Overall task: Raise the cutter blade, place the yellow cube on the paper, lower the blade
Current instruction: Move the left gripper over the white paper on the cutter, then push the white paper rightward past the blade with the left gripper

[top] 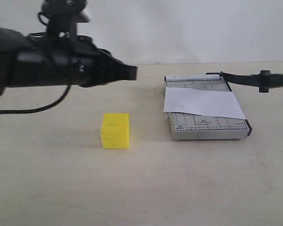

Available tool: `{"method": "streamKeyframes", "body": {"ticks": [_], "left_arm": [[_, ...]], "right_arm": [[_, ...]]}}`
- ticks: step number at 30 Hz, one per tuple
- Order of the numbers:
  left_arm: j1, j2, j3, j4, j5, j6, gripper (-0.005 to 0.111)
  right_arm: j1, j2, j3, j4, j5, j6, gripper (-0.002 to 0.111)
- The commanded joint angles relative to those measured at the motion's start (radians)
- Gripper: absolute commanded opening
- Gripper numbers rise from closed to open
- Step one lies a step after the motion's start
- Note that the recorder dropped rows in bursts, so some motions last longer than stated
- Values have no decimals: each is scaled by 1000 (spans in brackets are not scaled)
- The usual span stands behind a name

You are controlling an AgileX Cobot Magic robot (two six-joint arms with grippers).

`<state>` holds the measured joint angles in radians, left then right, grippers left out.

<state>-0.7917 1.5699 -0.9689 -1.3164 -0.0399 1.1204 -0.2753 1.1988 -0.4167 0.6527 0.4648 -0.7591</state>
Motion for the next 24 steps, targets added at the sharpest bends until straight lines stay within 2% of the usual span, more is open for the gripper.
{"method": "streamKeyframes", "body": {"ticks": [1,6,13,17,24], "left_arm": [[-35,211,-192,1,81,-4,4],[-35,445,-449,1,159,-4,4],[-35,675,-701,51,221,-4,4],[-35,744,-758,59,258,-4,4],[-35,799,-772,84,244,-4,4]], "right_arm": [[-3,-1,-6,30,4,-11,0],[-3,-1,-6,153,-32,-11,0],[-3,-1,-6,153,-36,5,0],[-3,-1,-6,153,-24,5,0],[-3,-1,-6,171,-24,5,0]]}}
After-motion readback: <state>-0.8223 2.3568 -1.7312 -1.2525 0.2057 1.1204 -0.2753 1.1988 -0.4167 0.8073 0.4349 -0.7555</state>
